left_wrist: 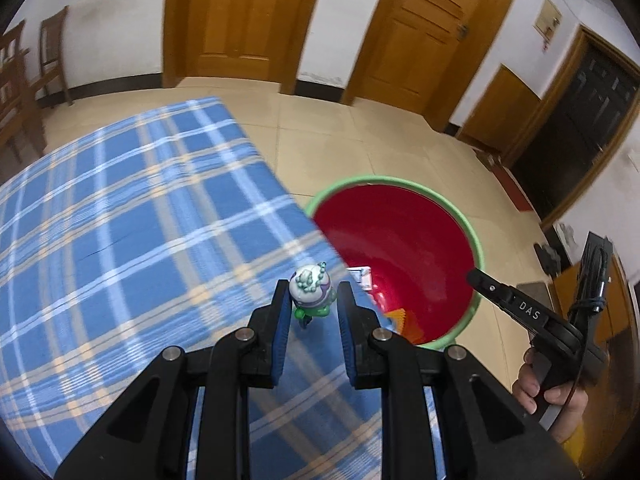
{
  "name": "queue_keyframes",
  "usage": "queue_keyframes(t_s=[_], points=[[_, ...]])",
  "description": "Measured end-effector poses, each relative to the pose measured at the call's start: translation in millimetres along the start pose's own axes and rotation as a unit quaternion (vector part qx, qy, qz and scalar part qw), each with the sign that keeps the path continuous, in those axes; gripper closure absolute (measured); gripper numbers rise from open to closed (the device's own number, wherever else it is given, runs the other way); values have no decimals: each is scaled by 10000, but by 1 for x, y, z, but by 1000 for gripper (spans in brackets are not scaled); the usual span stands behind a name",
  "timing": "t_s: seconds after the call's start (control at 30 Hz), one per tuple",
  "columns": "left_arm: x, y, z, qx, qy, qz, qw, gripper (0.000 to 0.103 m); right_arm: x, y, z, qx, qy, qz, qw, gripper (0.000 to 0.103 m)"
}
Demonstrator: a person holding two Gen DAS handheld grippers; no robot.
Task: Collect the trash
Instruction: 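Open both tools to drop the figurine and slide into the bucket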
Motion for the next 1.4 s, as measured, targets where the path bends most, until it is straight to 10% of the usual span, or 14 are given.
queue_keyframes(t_s=[0.6,1.03,1.4], points=[[-9,-52,-59,288,-600,294,9973,80,-5,17,-11,-103,40,-142,9998,77],[-8,-33,-40,-126,-399,101,9991,41,-2,22,-5,-213,116,-112,9996,66],[8,6,11,-758,91,-157,9970,22,11,29,41,-430,507,-106,9977,32]])
Point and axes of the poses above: each gripper's, at about its wrist camera, not at the fingertips, and y roughly against the way its jaws point, z to its left, x to its underside, the point moved 10 cm from there along -y, roughly the way its jaws point, and after that the axes turned 3 degrees about -x, right-handed, at the moved point
